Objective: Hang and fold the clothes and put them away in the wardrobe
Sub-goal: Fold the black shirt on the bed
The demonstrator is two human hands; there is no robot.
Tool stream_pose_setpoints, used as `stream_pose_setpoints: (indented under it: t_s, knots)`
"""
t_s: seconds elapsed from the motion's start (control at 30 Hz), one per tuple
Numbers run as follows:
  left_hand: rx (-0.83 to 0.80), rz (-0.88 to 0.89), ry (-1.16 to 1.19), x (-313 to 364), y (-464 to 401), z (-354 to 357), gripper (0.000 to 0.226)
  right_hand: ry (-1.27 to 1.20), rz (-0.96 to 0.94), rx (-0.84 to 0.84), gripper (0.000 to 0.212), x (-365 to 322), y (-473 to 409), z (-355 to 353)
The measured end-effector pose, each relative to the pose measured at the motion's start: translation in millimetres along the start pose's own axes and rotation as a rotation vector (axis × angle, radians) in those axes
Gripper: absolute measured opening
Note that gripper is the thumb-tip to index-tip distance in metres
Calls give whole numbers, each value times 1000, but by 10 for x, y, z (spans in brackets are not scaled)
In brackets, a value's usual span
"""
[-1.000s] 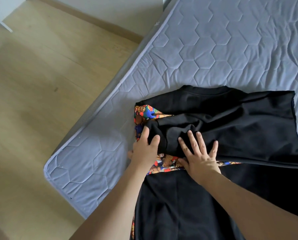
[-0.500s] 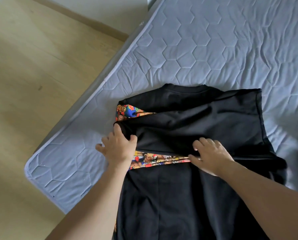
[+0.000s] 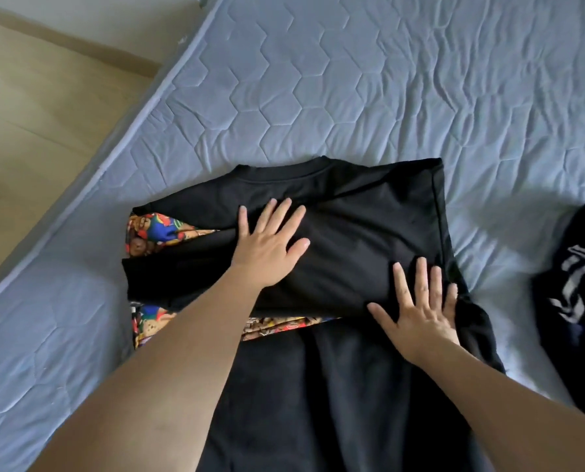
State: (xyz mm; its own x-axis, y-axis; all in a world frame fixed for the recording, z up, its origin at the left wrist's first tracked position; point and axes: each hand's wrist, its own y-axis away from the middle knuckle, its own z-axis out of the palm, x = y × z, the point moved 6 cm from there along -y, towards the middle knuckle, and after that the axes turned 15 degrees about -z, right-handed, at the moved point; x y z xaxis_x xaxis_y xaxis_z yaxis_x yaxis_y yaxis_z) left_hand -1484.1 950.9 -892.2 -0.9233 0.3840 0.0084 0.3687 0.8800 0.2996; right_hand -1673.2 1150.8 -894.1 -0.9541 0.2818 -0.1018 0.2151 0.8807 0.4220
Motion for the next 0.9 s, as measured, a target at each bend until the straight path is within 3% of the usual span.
stream_pose_setpoints:
  t_s: [0.1, 0.13, 0.2, 0.27, 0.37, 0.5, 0.63, 0.7, 0.8, 0.9]
  knots:
    - [181, -271, -101, -224, 36, -132, 63, -94, -5, 62, 88, 149, 78, 20]
    - [261, -253, -81, -120, 84, -250, 63, -104, -9, 144, 85, 159, 60, -83]
    - [340, 27, 3, 348, 248, -374, 60, -89, -79, 278, 74, 107, -4, -303]
    - [272, 213, 2, 644, 455, -265, 59, 22, -259, 271, 65, -26, -124, -314]
    - [135, -15, -45, 263, 543, 73, 61, 133, -271, 225, 64, 143, -217, -111]
    - [160, -189, -127, -399, 604, 251, 66, 188, -200, 301, 64, 355, -252, 22]
    - [148, -321, -117, -527, 671, 332, 70, 156, -188, 288, 64, 309, -298, 139]
    - [126, -399, -108, -525, 701, 305, 69, 186, -142, 222, 65, 296, -304, 140]
    - [-30, -527, -155, -617, 907, 330, 72, 244, -61, 40, 67, 471, -168, 100]
    - [-105, -596, -284, -743, 1408, 265, 73, 189, 41, -107, 75, 778, 433, 83]
